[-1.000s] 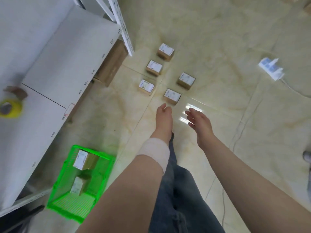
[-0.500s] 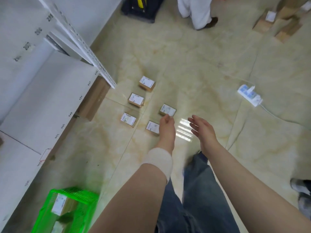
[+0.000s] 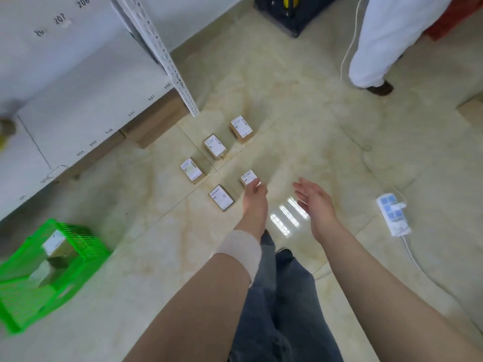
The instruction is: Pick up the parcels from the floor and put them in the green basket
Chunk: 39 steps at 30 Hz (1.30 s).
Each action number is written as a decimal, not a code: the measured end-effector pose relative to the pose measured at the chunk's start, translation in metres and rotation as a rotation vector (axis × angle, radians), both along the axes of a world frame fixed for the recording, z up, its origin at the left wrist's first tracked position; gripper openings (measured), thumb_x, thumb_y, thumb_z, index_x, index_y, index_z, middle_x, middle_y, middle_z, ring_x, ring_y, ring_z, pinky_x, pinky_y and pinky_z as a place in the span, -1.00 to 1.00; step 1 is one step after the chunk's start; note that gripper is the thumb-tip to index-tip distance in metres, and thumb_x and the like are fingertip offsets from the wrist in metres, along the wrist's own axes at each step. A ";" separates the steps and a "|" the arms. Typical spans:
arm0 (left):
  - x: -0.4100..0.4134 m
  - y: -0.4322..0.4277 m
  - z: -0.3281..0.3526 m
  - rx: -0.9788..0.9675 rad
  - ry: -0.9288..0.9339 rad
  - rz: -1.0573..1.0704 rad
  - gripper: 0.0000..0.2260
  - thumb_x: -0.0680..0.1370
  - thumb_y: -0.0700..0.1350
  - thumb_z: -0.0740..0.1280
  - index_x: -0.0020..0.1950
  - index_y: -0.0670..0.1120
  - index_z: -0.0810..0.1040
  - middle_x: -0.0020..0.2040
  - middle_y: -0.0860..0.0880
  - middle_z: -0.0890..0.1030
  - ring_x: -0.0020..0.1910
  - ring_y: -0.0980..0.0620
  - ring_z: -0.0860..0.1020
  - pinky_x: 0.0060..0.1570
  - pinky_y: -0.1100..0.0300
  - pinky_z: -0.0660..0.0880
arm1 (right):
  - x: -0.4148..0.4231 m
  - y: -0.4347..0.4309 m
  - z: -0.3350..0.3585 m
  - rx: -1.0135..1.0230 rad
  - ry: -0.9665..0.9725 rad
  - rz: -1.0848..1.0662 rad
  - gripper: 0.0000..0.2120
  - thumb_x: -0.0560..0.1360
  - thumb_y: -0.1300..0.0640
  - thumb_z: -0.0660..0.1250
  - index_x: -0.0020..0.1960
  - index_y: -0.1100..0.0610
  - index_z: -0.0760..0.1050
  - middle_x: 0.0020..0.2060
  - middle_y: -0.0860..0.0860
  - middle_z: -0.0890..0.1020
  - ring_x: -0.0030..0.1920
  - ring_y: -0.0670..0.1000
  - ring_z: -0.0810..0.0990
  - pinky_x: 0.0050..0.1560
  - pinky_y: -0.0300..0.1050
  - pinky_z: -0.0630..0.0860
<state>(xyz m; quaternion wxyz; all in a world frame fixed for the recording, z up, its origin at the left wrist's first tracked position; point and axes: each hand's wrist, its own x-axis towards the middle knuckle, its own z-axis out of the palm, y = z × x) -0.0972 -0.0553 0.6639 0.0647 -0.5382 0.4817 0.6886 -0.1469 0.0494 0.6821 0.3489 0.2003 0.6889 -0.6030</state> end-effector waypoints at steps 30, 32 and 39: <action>-0.055 -0.060 -0.209 0.103 -0.181 0.564 -0.61 0.60 -0.09 0.14 0.43 -0.13 0.27 0.37 -0.17 0.42 0.35 -0.13 0.40 0.42 -0.02 0.27 | -0.167 -0.081 -0.208 0.253 -0.188 0.771 -0.56 0.57 0.06 0.22 0.42 0.11 0.29 0.36 0.07 0.43 0.34 0.07 0.42 0.25 -0.04 0.39; -0.058 -0.062 -0.258 0.128 -0.186 0.547 -0.59 0.60 -0.08 0.13 0.45 -0.12 0.24 0.39 -0.16 0.39 0.37 -0.11 0.38 0.40 0.04 0.26 | -0.177 -0.085 -0.253 0.254 -0.183 0.793 -0.55 0.58 0.03 0.18 0.44 0.12 0.25 0.35 0.07 0.43 0.34 0.08 0.42 0.27 -0.02 0.39; -0.088 -0.093 -0.536 -0.029 -0.146 0.359 -0.51 0.62 0.01 0.08 0.51 -0.12 0.10 0.52 -0.08 0.20 0.50 -0.06 0.19 0.41 0.13 0.16 | -0.188 -0.134 -0.554 0.239 -0.057 0.901 -0.57 0.58 -0.08 0.10 0.41 0.04 0.29 0.38 0.03 0.39 0.37 0.05 0.39 0.33 -0.02 0.36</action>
